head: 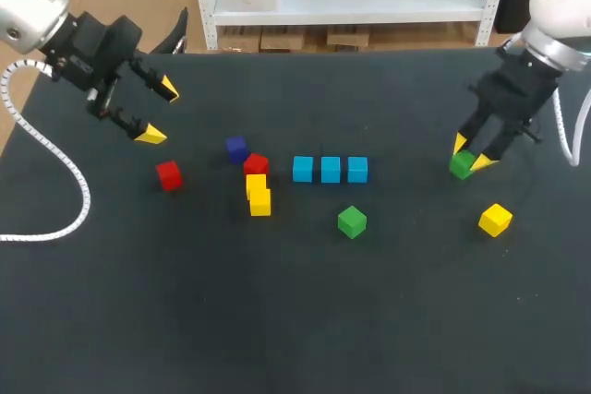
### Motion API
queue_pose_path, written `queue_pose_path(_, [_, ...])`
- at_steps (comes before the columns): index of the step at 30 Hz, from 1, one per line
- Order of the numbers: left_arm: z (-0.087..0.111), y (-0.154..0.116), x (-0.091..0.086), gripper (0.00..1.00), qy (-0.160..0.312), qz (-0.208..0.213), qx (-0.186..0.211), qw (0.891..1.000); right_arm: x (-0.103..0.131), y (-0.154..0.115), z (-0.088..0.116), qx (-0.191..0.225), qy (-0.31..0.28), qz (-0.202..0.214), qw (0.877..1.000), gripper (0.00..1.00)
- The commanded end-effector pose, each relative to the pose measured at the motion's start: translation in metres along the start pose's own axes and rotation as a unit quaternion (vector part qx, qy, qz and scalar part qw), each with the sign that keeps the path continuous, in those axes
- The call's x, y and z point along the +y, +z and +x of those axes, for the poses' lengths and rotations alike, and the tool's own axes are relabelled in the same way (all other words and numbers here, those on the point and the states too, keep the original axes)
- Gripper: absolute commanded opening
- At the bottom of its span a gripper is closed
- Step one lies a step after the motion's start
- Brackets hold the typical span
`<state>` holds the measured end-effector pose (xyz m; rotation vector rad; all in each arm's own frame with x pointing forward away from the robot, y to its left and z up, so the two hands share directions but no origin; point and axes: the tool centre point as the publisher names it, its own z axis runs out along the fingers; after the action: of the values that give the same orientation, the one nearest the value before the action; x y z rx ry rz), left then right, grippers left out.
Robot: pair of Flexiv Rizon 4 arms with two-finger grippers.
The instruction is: Place the blue cubes, place green cubes on the blue cubes, place the yellow cubes on the green cubes, then place the red cubes on the yellow cubes, and place purple cube on the red cubes.
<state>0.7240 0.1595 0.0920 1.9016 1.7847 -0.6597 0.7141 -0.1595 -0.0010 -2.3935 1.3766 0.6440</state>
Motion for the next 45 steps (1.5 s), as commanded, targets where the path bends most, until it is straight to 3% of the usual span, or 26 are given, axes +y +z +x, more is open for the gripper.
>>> queue_pose_path(1, [0.001, 0.000, 0.001, 1.00, 0.002, 0.000, -0.001, 1.000, 0.009, -0.011, -0.012, -0.004, 0.065, 0.033, 0.997, 0.00])
queue_pose_path(5, [0.001, 0.000, 0.001, 1.00, 0.002, 0.000, -0.001, 1.000, 0.008, -0.012, -0.033, -0.008, 0.163, 0.087, 0.983, 0.00])
queue_pose_path(9, [0.001, 0.000, 0.001, 1.00, 0.002, 0.000, -0.001, 1.000, 0.000, -0.001, -0.060, -0.018, 0.224, 0.116, 0.967, 0.00])
queue_pose_path(16, [0.001, 0.000, 0.001, 1.00, 0.002, 0.000, -0.001, 1.000, -0.028, 0.008, -0.104, -0.020, 0.265, 0.145, 0.953, 0.00])
queue_pose_path(29, [0.001, 0.000, 0.001, 1.00, 0.002, 0.000, -0.001, 1.000, -0.068, 0.035, -0.144, -0.020, 0.263, 0.130, 0.956, 0.00])
queue_pose_path(45, [0.001, 0.000, 0.001, 1.00, 0.002, 0.000, -0.001, 1.000, -0.095, 0.059, -0.158, -0.006, 0.271, 0.135, 0.953, 0.00])
